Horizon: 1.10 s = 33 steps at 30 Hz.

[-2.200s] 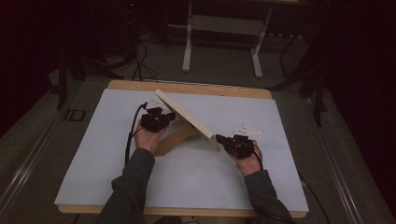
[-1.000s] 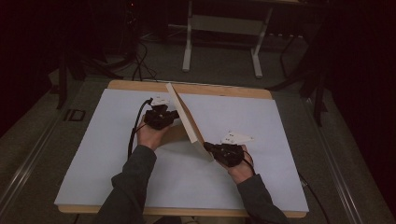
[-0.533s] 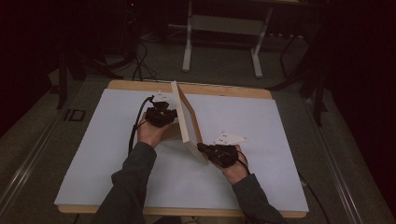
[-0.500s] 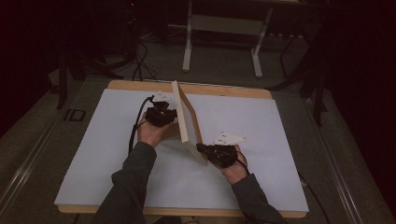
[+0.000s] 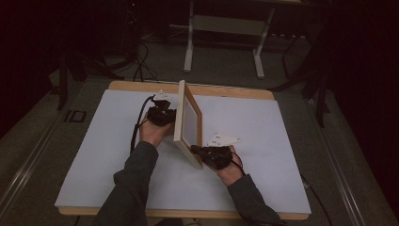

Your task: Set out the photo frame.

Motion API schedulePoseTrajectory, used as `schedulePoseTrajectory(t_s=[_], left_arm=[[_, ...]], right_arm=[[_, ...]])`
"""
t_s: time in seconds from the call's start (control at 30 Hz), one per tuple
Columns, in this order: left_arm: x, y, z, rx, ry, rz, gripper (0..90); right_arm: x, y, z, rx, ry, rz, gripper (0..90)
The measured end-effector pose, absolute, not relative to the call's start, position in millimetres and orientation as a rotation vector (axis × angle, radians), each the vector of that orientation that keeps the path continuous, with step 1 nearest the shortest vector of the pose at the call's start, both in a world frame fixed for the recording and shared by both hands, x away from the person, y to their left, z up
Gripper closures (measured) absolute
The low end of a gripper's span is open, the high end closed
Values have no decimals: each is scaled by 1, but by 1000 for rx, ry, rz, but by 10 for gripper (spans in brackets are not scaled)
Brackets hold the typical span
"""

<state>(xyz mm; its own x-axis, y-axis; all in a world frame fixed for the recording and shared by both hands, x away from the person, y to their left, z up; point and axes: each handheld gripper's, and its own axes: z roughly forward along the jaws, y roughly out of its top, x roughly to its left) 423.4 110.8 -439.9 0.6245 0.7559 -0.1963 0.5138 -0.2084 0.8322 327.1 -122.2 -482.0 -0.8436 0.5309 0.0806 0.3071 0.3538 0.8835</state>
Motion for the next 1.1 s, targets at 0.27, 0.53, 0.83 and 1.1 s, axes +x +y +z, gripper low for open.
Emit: schedulePoseTrajectory(t_s=[0.27, 0.53, 0.83, 1.1], left_arm=[[428, 113, -441, 1844, 1007, 268, 900], [431, 115, -442, 1833, 1003, 242, 900], [428, 124, -441, 1865, 1030, 247, 837], [418, 143, -424, 1807, 1078, 258, 731]], right_arm=[[328, -114, -481, 747, 2397, 1496, 898], [328, -108, -482, 748, 2399, 1504, 898], [329, -107, -482, 741, 2406, 1509, 865], [328, -110, -484, 741, 2410, 1498, 822]])
